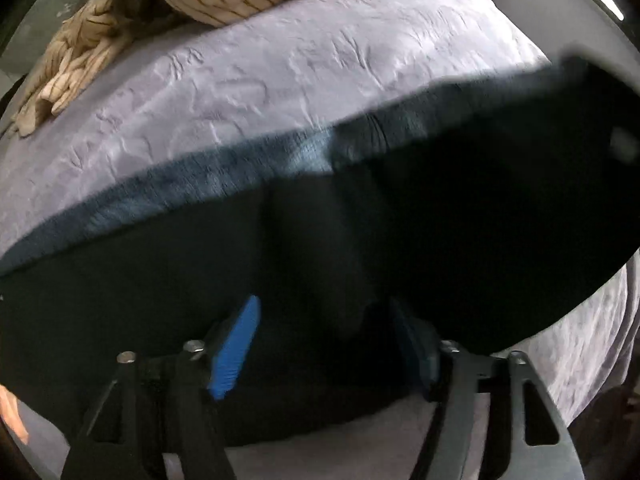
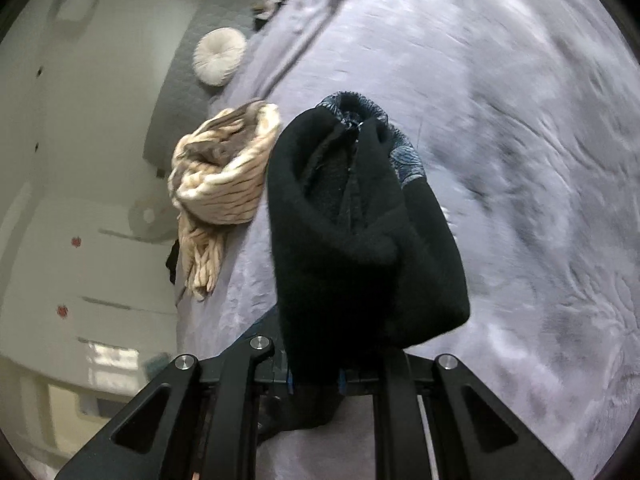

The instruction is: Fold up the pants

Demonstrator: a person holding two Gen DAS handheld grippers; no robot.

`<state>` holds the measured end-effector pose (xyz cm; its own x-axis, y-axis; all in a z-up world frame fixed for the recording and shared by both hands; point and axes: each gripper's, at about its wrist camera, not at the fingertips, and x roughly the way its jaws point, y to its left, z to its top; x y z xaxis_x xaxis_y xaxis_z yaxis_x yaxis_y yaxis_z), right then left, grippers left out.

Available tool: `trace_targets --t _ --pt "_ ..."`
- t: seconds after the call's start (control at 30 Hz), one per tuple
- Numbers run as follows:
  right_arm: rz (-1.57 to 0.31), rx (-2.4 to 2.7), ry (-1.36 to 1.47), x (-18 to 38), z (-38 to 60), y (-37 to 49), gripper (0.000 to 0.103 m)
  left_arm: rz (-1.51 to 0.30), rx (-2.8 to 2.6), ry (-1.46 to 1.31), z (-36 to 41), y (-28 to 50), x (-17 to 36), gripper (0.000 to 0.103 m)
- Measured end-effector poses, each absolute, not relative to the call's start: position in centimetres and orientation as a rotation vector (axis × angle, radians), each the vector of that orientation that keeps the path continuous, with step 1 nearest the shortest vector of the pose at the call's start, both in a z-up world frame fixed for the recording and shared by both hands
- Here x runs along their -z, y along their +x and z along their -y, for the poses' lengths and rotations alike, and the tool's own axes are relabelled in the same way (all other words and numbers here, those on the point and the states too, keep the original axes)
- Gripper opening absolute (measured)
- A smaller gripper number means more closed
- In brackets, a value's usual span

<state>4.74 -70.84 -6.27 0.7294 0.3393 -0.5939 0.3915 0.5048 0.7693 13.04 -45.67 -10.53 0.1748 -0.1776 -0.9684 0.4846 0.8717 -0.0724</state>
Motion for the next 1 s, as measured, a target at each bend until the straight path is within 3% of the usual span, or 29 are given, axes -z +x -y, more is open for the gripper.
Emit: trace_targets --t 0.27,0.43,0.57,0.8,0.97,1.0 --pt "-0.834 -0.040 0.788 -0.2 63.0 8.5 0.016 -1.326 0.517 0.179 40.7 14.8 8.9 0.071" --pt "-0.894 -0.098 0.570 -1.6 54.2 11.6 0.016 -1.292 0.357 0.156 31.1 16.4 7.3 0.071" --pt "-0.984 -0.099 0.396 0.9 45.7 14.0 0.018 -1.311 0.196 0.148 21.7 18.1 8.0 0.071" --pt "-1.211 0.076 -0.083 10.2 32.0 15.7 0.036 -1.327 0.087 0.091 13.0 19.7 8.9 0.071" --pt "-1.130 0.002 -0.142 6.1 29.2 14.0 0.059 -1.314 0.172 0.072 12.8 20.7 8.1 0.071" --pt "-1.115 -0.055 -0.089 4.9 29.6 13.5 0.061 -1.311 0.192 0.066 13.2 20.4 7.5 0.079"
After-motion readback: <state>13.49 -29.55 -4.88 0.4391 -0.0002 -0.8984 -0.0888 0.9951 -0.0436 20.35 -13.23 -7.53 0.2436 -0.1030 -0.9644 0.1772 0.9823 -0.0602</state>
